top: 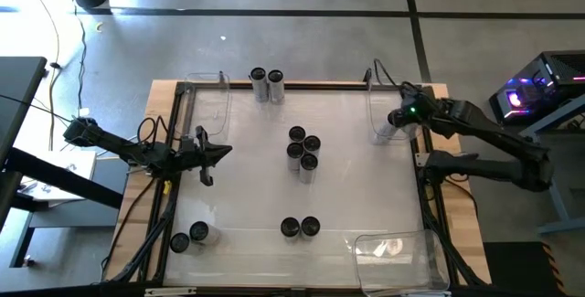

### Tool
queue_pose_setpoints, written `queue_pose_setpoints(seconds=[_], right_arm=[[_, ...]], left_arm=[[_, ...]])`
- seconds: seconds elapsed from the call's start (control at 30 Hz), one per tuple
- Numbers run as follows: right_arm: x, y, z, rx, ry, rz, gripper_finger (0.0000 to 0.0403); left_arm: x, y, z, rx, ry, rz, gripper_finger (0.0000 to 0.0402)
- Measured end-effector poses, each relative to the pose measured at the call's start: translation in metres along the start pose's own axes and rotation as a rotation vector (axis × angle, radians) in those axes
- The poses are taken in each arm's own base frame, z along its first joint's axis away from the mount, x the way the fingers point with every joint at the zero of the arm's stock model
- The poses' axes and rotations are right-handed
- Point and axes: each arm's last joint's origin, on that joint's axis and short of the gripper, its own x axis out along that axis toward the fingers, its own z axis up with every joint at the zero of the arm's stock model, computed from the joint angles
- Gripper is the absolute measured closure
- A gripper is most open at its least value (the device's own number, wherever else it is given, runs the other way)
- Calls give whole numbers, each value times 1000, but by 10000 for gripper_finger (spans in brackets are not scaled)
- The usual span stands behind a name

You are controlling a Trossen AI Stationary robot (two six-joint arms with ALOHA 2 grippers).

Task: Sort soda cans
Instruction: Put the yellow soda can into the top right transparent bin

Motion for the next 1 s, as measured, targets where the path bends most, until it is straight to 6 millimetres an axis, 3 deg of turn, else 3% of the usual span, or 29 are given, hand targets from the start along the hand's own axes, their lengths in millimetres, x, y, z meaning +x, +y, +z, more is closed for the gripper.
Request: queue_pose_setpoints(seconds=[0.37, 0.63, 0.83, 1.0], right_arm=[[22, -3, -33, 87, 27, 54, 165], [23, -3, -35, 118, 43, 64, 165], [23, -3, -36, 122, 71, 78, 120], [23, -2, -36, 118, 87, 109, 115]], left_arm=[[0, 0, 0, 0, 0, 0, 401], [0, 0, 0, 0, 0, 0, 401], [0, 0, 0, 0, 0, 0, 401], [0, 0, 0, 0, 0, 0, 401]])
